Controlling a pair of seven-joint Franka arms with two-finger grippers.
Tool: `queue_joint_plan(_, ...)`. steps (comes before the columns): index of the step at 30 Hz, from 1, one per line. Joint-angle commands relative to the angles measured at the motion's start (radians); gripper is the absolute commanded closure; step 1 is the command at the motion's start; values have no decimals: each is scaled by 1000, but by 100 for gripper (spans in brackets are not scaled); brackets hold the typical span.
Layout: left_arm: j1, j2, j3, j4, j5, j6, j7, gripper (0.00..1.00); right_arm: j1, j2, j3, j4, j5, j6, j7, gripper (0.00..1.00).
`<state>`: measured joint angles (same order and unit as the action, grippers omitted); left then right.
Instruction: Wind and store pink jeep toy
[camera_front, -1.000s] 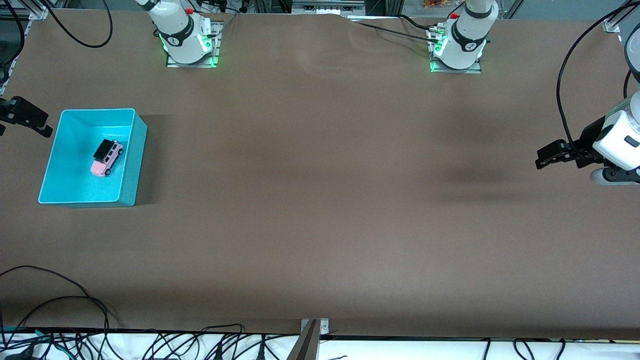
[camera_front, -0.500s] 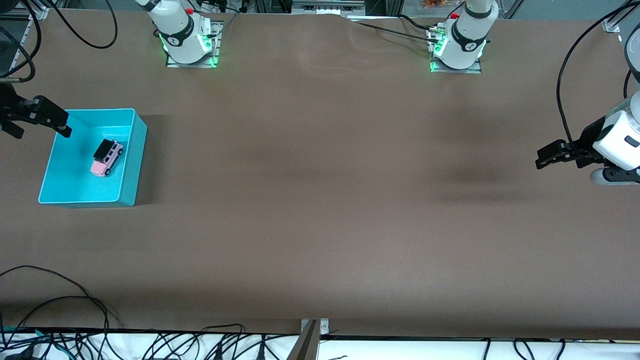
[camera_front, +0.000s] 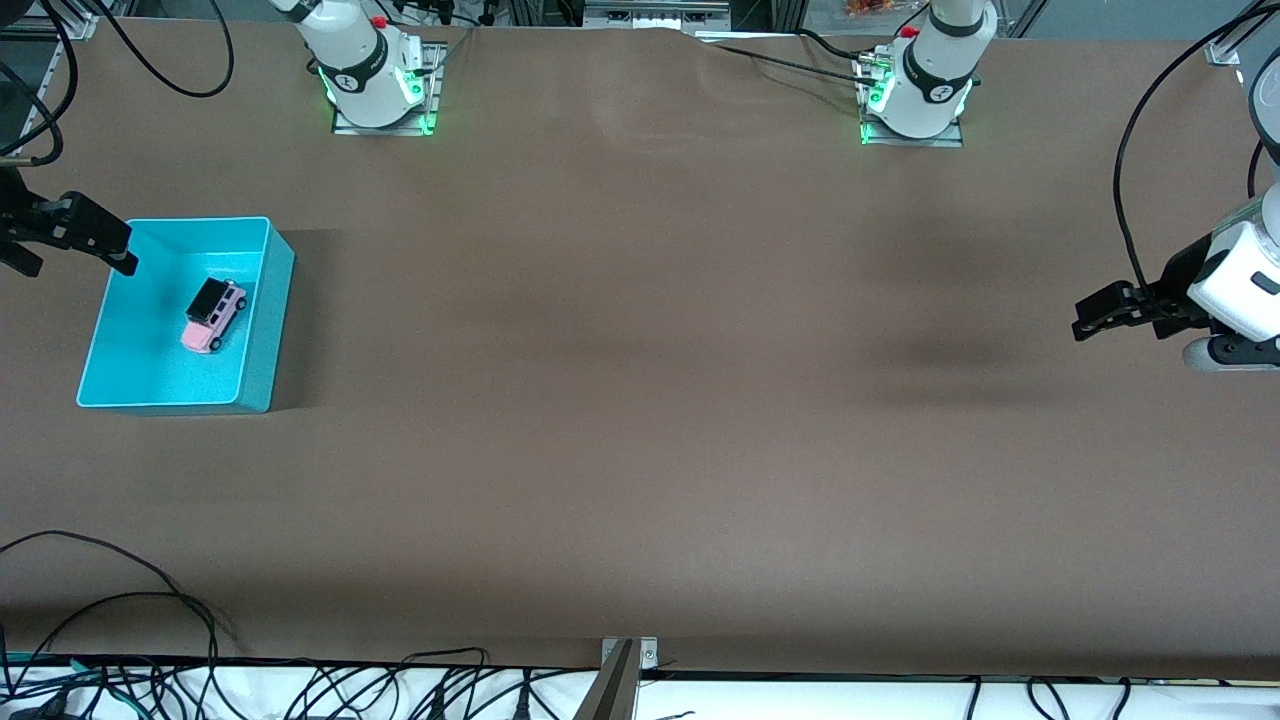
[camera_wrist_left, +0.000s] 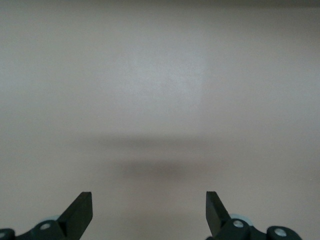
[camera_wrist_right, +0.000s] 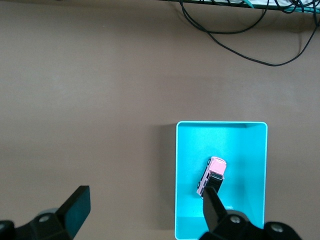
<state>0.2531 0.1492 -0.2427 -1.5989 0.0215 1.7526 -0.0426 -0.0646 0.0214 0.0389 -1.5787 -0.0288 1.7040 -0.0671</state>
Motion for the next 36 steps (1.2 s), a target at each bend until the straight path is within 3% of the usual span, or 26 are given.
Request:
queue_joint_plan(1, 5, -13, 0, -9, -14, 13, 27, 0, -1, 3, 3, 2, 20, 2, -3, 0)
queue_joint_plan(5, 5, -13, 0, -4, -12, 13, 27, 0, -3, 11, 3, 3, 32, 9, 1, 0)
queue_joint_plan(14, 3, -14, 0, -1, -12, 13, 35, 0, -7, 17, -2, 3, 156, 5, 1, 0)
queue_joint_plan(29, 2, -5, 0, 8, -14, 22, 33, 0, -7, 8, -4, 16, 141, -78, 7, 0)
queue_joint_plan(36, -6, -7, -1, 20, -12, 22, 30, 0, -1, 9, 4, 16, 70, -78, 7, 0)
